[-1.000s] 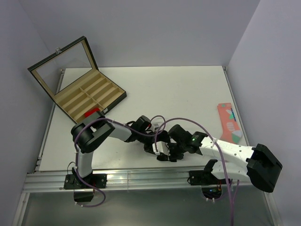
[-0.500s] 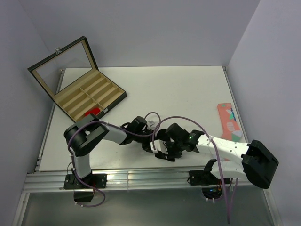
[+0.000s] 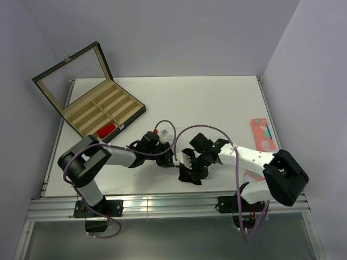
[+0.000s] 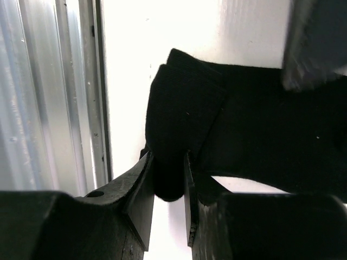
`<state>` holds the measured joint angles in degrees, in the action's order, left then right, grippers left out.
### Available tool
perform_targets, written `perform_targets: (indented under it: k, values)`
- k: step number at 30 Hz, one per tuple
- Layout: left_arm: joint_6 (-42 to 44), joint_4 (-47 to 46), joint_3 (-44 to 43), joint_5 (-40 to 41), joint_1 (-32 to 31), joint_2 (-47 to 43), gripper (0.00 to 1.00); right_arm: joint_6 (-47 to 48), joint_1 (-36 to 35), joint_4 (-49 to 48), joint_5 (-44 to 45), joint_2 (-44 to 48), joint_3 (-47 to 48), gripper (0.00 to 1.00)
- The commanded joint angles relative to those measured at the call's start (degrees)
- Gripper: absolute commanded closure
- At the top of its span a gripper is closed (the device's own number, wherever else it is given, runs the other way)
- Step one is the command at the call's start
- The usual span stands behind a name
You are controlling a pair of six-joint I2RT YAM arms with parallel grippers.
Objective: Roll the socks
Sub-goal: Roll the sock at the center of the board.
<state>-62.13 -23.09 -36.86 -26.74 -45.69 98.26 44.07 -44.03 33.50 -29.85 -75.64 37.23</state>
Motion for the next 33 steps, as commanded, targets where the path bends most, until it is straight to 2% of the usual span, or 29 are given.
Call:
perform_targets:
  k: [1,5,9,16,17,21,29,33]
  values:
    - [4.03,-3.97,3.88,4.24,-0.10,-3.77,0.72,2.94,3.67,6.21,-1.60,-4.60,3.01,0.75]
    - [4.91,-9.76,8.03,6.17,-0.62,-6.23,0.71,3.48,6.40,10.62,-3.90,-10.39,8.63,0.75]
    - [7.45,-11.45,9.79,9.33,-2.73,-7.64,0.71,1.99,7.47,14.05,-5.40,-15.14,12.94,0.75]
    - [14.22,-12.77,11.72,19.43,-8.88,-12.21,0.66,0.75,9.49,19.93,-7.77,-23.85,19.36,0.75]
    - [14.92,-12.16,11.64,22.75,-10.45,-13.61,0.65,0.66,9.66,20.46,-7.95,-25.34,20.50,0.75]
    - [18.96,-13.47,12.95,26.13,-12.84,-15.64,0.63,-0.82,10.80,22.66,-8.91,-29.30,23.76,0.75]
    - [20.47,-26.20,18.58,26.48,-16.27,-16.34,0.57,-1.36,13.00,26.53,-10.50,-37.39,28.77,0.75]
    - [20.21,-29.28,20.85,32.36,-18.38,-18.71,0.57,-2.32,13.36,26.36,-10.14,-38.79,29.48,0.75]
